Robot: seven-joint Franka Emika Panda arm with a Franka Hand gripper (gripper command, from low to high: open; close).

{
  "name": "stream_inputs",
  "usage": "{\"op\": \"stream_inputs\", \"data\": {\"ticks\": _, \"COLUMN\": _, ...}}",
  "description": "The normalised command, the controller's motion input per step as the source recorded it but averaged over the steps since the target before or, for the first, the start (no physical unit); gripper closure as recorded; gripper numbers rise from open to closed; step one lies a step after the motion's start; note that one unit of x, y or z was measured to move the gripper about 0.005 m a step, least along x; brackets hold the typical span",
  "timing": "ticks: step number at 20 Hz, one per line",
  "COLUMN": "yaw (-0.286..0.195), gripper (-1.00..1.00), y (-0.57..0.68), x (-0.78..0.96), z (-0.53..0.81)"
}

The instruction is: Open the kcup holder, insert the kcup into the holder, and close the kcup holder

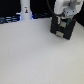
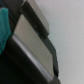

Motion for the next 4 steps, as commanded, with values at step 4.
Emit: {"op": "stream_inputs", "data": {"ticks": 4, "yaw": 0.009, "gripper": -1.0, "y": 0.01, "x": 0.03, "z": 0.47}}
